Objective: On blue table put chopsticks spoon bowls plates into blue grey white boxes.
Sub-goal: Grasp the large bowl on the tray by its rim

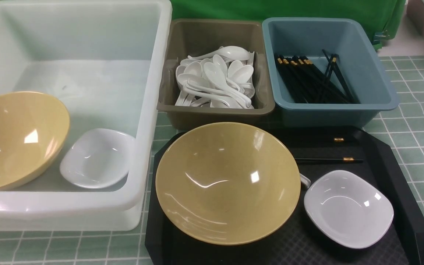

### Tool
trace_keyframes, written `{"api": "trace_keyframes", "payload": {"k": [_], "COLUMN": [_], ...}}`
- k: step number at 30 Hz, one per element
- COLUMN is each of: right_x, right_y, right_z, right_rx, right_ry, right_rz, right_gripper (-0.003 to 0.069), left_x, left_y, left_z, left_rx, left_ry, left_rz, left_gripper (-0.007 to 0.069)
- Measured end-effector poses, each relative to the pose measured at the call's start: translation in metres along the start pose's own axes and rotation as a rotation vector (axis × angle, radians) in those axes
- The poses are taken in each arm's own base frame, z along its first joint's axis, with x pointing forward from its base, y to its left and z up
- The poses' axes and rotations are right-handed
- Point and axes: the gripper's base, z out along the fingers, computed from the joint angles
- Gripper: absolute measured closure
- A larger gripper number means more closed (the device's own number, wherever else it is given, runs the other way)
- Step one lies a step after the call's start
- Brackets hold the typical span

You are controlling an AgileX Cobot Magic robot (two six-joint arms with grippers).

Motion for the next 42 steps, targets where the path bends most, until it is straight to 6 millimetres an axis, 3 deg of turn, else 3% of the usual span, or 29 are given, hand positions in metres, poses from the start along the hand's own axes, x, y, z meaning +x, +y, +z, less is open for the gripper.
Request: {"api": "trace_keyframes", "payload": {"k": [5, 9, 12, 16, 19, 22, 25, 29, 33, 38, 40, 42], "right_x": [-0.035, -0.048, -0.065, -0.111, -0.14, -0.155, -0.145, -0.097, -0.054, -0.032, -0.031, -0.029], "right_y": [0.008, 0.01, 0.01, 0.005, 0.002, -0.001, -0.005, -0.01, -0.006, 0.013, 0.018, 0.025], "right_z": [-0.007, -0.014, -0.014, -0.015, -0.018, -0.017, -0.005, 0.013, 0.018, 0.019, 0.02, 0.023], "right_rx": [-0.108, -0.182, -0.184, -0.118, -0.04, 0.019, 0.059, 0.086, 0.053, -0.193, -0.259, -0.349], "right_ry": [-0.387, -0.544, -0.553, -0.531, -0.481, -0.391, -0.202, 0.163, 0.453, 0.614, 0.621, 0.64], "right_rz": [0.115, 0.214, 0.247, 0.188, 0.059, -0.042, -0.099, -0.084, 0.021, 0.038, 0.024, 0.001], "right_gripper": [0.0552, 0.0548, 0.0547, 0.0545, 0.0545, 0.0545, 0.0544, 0.0544, 0.0559, 0.0623, 0.0623, 0.0623], "left_x": [-0.03, -0.048, -0.067, -0.116, -0.146, -0.151, -0.142, -0.107, -0.077, -0.046, -0.039, -0.033], "left_y": [0.0, 0.002, 0.003, 0.005, 0.002, 0.0, -0.002, -0.01, -0.021, -0.042, -0.048, -0.066], "left_z": [-0.005, -0.013, -0.01, 0.0, 0.016, 0.042, 0.068, 0.107, 0.137, 0.175, 0.183, 0.198], "left_rx": [-0.002, 0.002, 0.006, -0.01, -0.028, -0.04, -0.03, 0.031, 0.115, 0.355, 0.426, 0.604], "left_ry": [-0.34, -0.548, -0.559, -0.476, -0.366, -0.233, -0.074, 0.315, 0.708, 1.141, 1.197, 1.231], "left_rz": [-0.011, -0.074, -0.171, -0.314, -0.221, -0.088, -0.03, -0.085, -0.152, -0.217, -0.239, -0.286], "left_gripper": [0.062, 0.062, 0.062, 0.062, 0.062, 0.062, 0.062, 0.062, 0.062, 0.062, 0.062, 0.062]}}
